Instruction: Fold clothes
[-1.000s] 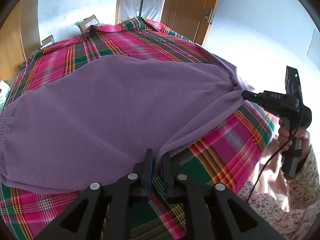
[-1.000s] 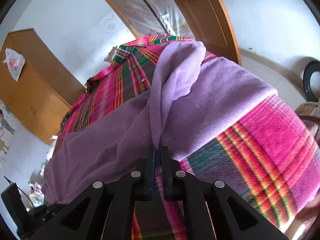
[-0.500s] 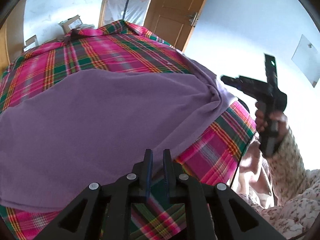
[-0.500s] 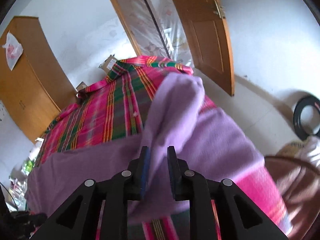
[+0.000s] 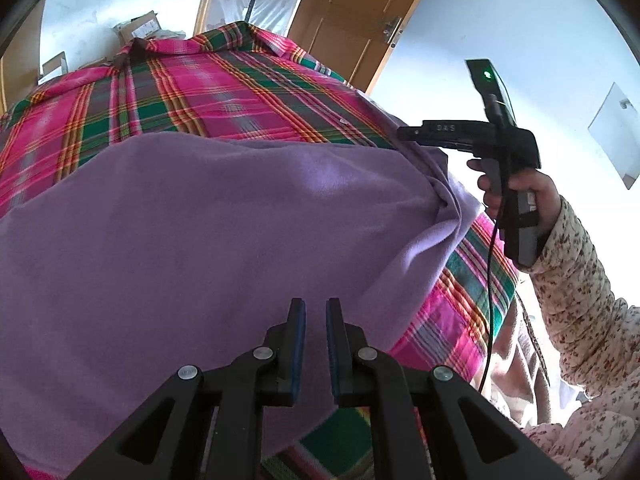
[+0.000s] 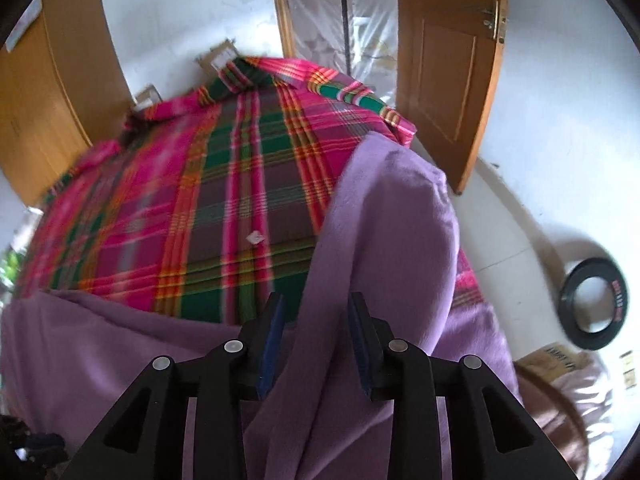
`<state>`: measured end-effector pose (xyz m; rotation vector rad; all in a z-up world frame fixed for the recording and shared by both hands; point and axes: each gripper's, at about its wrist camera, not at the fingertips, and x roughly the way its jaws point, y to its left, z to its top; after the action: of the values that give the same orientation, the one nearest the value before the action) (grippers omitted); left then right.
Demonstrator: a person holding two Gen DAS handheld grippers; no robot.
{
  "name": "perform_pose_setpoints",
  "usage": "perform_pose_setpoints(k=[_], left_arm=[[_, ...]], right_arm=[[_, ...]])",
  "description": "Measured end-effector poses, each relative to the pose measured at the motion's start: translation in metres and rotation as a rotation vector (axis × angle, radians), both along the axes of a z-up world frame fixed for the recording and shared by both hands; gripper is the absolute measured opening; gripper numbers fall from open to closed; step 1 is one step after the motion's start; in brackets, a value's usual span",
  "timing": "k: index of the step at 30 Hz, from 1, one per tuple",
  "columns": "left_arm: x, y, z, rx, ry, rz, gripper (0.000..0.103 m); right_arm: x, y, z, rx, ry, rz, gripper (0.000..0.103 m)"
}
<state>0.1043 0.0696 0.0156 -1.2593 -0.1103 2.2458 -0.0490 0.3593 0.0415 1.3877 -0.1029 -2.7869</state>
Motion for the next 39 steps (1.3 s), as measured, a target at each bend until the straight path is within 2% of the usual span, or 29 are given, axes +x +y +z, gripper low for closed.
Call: perform_pose_setpoints(k=[8,11,13,25,32,39], left_arm=[[-0.009,0.02,-0.01,-0.003,-0.021,-0.054,0.01],[-0.012,0.021,-0.01,0.009,-0.028,-0.051,0.01],[-0.012,0.021,-0.01,0.009,-0.03,-0.049,0.01],[-0.01,0.03,-0.008,-0.012,-0.032,-0.035,0.01],[-0.01,0.04,-0.01,-0.032,-0.031,-0.035,0.01],[-0.012,0.046,-0.01,-0.046,-0.035,-0.028,0.01]], right_arm=[[-0.028,0.007,-0.009,0.022,-0.065,-0.058,0.033],[-0.031,0.011,-0.01,0.028,-0.067,-0.078,0.009],[-0.03,0.014,-0.009,0.012,-0.059,-0.083,0.006],[0.027,0.063,0.031,-0.117,0.12,-0.162,0.005],[0.062,0.101,0.02,-0.235,0.147,-0.24,0.005],[0.088,0.115,0.002,-0.288,0.155,-0.282,0.005]])
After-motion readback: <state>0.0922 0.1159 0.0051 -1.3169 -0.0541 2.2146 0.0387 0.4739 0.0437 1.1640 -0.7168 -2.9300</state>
